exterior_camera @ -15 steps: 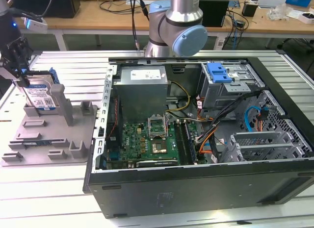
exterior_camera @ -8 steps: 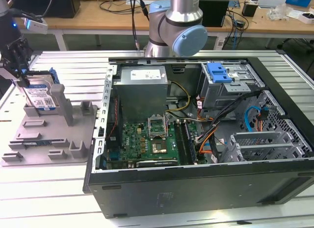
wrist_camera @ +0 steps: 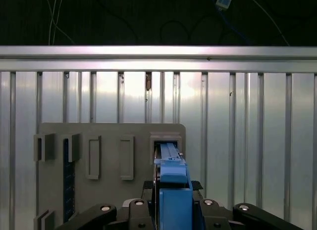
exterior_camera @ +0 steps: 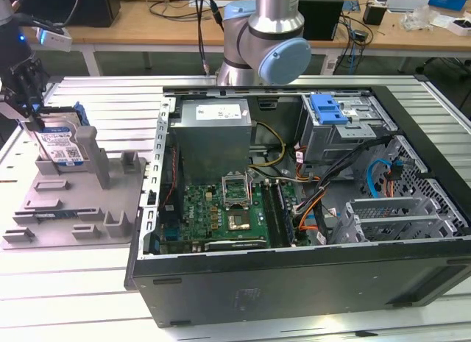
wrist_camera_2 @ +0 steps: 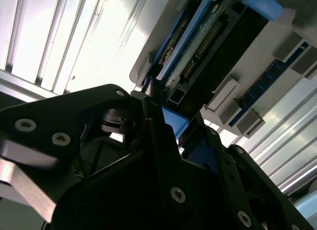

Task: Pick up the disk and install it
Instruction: 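Pick up the disk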

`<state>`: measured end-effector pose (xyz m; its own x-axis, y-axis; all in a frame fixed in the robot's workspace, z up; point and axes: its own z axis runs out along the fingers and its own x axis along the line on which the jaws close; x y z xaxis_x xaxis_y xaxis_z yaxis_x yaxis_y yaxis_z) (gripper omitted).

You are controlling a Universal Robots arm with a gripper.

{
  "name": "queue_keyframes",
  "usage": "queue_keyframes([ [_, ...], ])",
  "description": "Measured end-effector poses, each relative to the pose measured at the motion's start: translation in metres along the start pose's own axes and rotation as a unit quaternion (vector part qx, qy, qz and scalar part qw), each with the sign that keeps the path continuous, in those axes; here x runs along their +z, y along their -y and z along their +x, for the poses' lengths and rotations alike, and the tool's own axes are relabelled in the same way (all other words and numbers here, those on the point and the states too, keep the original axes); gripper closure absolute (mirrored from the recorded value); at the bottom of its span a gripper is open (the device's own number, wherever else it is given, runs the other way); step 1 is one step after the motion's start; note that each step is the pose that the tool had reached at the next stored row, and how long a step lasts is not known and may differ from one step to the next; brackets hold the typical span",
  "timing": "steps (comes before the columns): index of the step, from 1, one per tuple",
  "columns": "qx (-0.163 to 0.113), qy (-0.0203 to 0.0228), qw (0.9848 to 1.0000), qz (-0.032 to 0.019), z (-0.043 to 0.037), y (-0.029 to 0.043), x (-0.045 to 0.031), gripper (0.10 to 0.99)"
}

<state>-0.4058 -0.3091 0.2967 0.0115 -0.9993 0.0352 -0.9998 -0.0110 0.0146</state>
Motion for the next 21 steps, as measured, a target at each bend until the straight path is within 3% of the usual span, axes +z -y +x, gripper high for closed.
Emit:
queue_keyframes([
  [12,0.0,-0.0005,1.0,0.0002,-0.0001,0.0,-0.0012,0.722],
  [21,0.0,-0.0009,1.0,0.0024,-0.0031,-0.0001,-0.0103,0.722],
])
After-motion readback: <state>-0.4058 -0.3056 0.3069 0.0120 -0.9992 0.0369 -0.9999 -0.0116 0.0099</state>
